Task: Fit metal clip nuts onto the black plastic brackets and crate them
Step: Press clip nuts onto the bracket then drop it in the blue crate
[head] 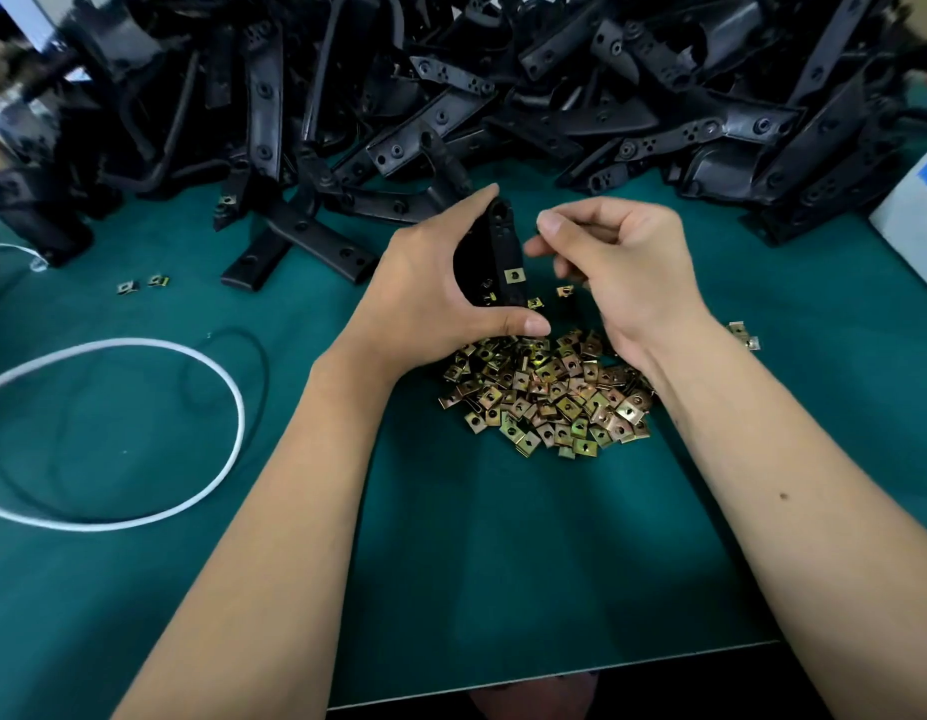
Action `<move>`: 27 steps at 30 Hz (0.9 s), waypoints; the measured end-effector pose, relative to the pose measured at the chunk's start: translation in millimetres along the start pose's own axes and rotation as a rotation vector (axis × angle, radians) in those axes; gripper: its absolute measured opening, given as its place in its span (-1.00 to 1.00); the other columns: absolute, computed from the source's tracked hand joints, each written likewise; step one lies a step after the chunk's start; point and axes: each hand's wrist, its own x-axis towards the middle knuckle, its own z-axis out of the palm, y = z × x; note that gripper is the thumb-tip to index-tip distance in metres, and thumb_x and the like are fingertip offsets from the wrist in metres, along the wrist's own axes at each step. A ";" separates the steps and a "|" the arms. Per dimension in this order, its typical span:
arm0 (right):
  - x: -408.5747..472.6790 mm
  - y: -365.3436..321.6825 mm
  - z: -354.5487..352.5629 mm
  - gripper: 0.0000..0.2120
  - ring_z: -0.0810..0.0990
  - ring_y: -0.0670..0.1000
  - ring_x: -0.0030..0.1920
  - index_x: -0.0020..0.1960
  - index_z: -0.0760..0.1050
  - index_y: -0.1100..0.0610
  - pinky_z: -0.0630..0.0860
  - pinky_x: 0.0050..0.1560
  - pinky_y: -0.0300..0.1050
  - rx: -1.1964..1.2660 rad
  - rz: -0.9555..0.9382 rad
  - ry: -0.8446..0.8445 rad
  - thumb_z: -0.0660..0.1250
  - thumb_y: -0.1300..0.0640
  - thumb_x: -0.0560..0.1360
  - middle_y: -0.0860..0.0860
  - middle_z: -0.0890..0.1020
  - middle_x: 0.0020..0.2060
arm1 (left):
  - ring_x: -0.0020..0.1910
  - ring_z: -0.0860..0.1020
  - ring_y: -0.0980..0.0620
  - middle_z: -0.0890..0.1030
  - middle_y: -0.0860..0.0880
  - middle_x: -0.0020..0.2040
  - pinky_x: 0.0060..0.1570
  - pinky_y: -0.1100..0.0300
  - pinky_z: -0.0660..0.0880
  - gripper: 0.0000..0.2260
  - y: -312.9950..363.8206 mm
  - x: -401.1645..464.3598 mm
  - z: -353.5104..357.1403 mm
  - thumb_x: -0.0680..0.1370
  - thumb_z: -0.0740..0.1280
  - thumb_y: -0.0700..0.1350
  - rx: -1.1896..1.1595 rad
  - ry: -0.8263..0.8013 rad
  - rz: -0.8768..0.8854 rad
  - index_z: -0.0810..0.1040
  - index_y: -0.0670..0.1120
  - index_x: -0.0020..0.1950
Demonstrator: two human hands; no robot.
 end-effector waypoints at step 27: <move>4.0 2.0 -3.5 -0.69 0.41 -0.09 -0.47 -0.29 0.58 0.13 0.41 -0.38 -0.26 -0.113 0.045 -0.018 0.48 0.00 0.55 -0.04 0.52 -0.53 | 0.37 0.49 0.09 0.60 0.01 0.34 0.39 0.33 0.33 0.13 8.1 0.4 7.9 0.19 0.65 0.27 0.022 -0.069 0.054 0.25 -0.03 0.65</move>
